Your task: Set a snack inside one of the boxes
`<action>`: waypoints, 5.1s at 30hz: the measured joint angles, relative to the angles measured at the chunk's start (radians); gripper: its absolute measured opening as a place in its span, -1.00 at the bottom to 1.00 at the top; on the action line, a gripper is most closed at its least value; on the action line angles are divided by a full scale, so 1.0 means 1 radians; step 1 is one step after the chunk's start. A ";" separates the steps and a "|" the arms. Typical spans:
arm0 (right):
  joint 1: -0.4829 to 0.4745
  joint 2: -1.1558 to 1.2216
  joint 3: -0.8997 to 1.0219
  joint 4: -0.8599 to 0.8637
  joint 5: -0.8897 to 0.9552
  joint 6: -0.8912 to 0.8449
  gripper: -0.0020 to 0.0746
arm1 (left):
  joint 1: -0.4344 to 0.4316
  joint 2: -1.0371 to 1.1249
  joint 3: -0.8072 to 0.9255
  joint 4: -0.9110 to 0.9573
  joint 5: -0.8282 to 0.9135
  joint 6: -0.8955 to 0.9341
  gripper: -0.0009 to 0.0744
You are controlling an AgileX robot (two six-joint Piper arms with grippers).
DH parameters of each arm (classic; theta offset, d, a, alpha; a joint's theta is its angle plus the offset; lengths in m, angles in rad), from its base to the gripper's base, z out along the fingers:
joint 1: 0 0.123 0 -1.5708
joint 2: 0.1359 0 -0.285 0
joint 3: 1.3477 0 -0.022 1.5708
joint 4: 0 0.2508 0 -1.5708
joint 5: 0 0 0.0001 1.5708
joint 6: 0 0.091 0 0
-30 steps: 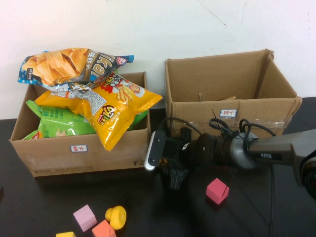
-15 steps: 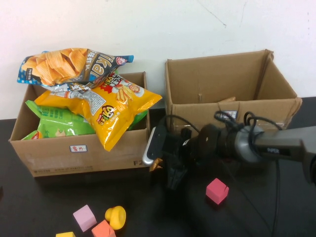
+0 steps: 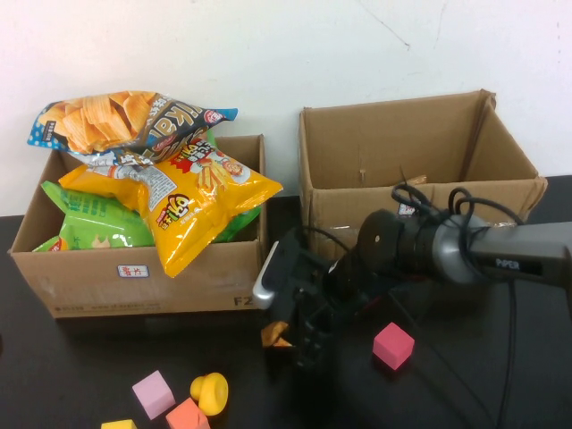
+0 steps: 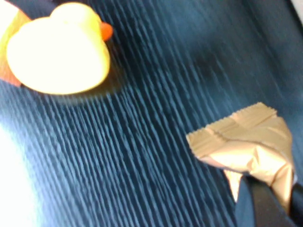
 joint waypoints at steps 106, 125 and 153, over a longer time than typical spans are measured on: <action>-0.231 -1.977 1.270 -0.451 -0.022 0.487 -0.94 | 0.000 0.000 0.009 -0.002 0.139 0.039 -0.98; -0.231 -1.977 1.270 -0.451 -0.001 0.487 -0.94 | 0.099 -0.242 0.224 0.713 0.037 -0.761 -0.98; -0.231 -1.977 1.270 -0.451 0.003 0.487 -0.94 | 0.099 -0.282 0.270 0.655 0.151 -0.798 -0.98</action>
